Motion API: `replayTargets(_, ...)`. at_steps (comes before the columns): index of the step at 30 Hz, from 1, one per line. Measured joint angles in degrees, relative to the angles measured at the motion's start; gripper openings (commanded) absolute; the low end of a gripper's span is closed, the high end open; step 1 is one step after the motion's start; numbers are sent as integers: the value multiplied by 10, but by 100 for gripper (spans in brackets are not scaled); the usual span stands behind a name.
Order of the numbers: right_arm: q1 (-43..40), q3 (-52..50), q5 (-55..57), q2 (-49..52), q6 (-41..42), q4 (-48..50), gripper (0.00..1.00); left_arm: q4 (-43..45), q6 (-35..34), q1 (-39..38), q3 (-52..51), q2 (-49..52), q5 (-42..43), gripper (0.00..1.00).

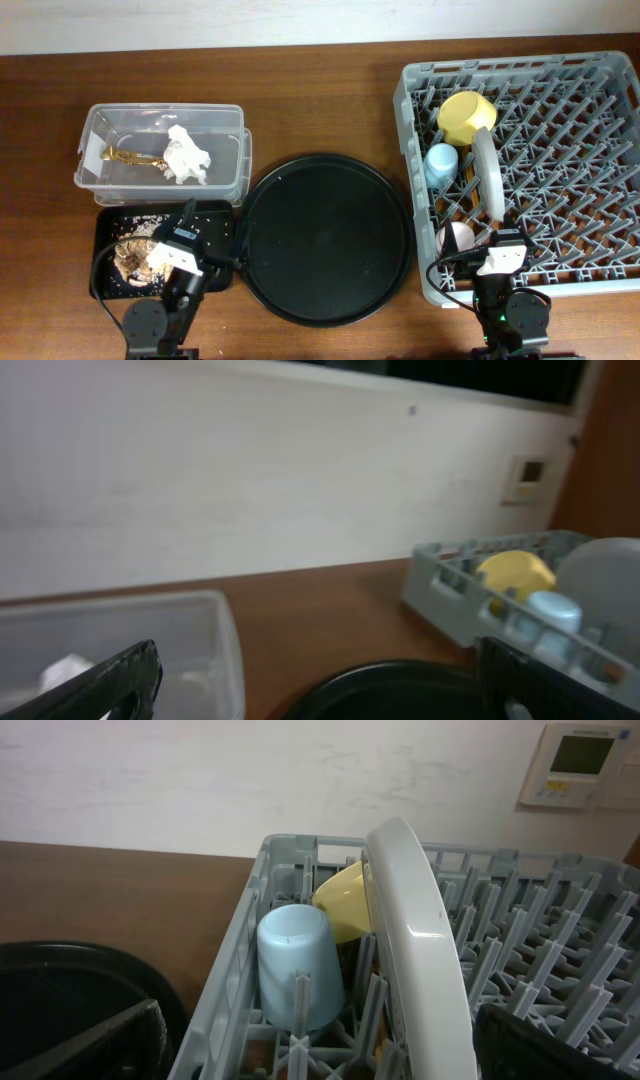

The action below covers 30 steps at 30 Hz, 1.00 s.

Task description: Sort waste into correct bins and load items into the dishwasher rack

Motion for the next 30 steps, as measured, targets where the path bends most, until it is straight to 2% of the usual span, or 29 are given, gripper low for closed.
replayTargets(3,0,0,0,0,1,0,99,-52,5,0,-21,-35,-44,99)
replayTargets(5,0,0,0,0,0,0,98,-104,31,0,-26,-54,-60,99)
replayTargets(9,0,0,0,0,0,0,98,-247,63,0,-29,-127,-116,99)
replayTargets(11,0,0,0,0,0,0,98,-287,67,0,-28,-149,-139,99)
replayTargets(18,0,0,0,0,-1,0,98,-298,93,0,-29,-209,-208,99)
replayTargets(30,0,0,0,0,-2,0,99,-299,108,0,-29,-209,-210,99)
